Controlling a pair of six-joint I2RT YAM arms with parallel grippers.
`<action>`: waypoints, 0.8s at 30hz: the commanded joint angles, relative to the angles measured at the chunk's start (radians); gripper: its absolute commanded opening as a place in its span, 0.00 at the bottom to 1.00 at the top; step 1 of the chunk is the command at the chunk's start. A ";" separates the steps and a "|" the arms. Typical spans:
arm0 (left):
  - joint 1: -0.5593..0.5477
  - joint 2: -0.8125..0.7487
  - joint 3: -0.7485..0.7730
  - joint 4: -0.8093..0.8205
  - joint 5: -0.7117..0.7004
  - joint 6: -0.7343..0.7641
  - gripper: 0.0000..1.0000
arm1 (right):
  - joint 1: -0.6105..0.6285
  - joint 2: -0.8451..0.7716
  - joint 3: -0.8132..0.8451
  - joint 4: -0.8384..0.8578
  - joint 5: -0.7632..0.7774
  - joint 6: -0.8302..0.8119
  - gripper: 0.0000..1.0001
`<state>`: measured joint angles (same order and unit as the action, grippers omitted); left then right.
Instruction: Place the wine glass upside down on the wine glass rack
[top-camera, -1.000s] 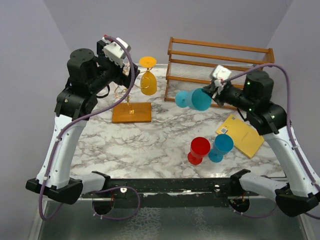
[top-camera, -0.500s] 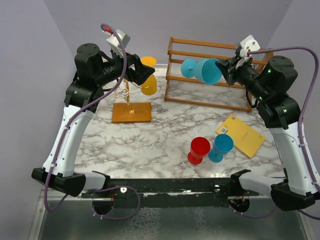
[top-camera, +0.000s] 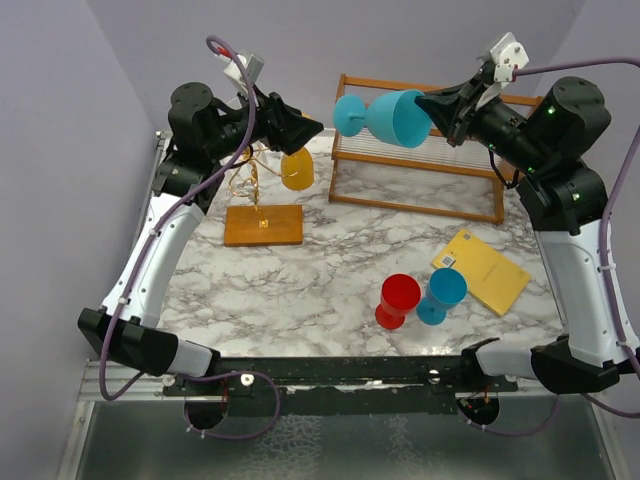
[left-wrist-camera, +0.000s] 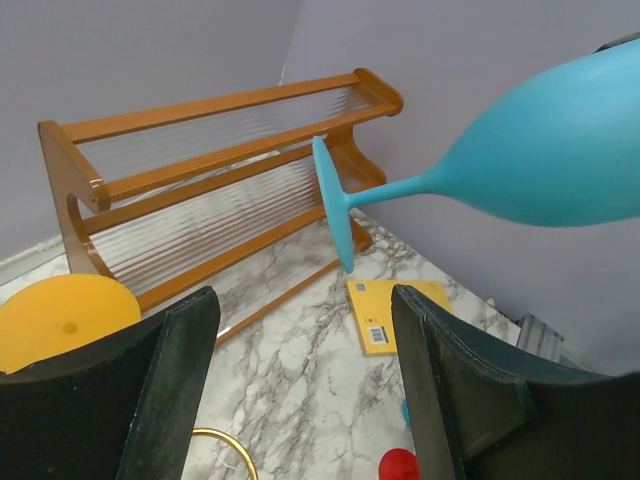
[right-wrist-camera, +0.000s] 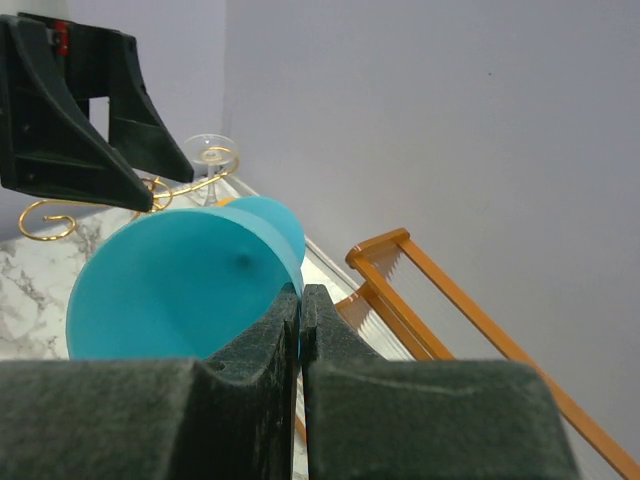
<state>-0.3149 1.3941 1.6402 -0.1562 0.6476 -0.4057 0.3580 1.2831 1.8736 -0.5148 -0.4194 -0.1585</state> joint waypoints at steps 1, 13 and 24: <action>0.004 0.026 -0.028 0.143 0.088 -0.121 0.70 | -0.005 0.036 0.050 -0.007 -0.094 0.030 0.02; -0.013 0.076 -0.056 0.168 0.126 -0.213 0.56 | -0.004 0.103 0.102 -0.030 -0.168 0.013 0.01; -0.028 0.111 -0.057 0.176 0.146 -0.255 0.30 | -0.005 0.127 0.112 -0.036 -0.183 0.007 0.01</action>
<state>-0.3359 1.4979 1.5887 -0.0227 0.7601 -0.6392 0.3580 1.4063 1.9579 -0.5423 -0.5732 -0.1513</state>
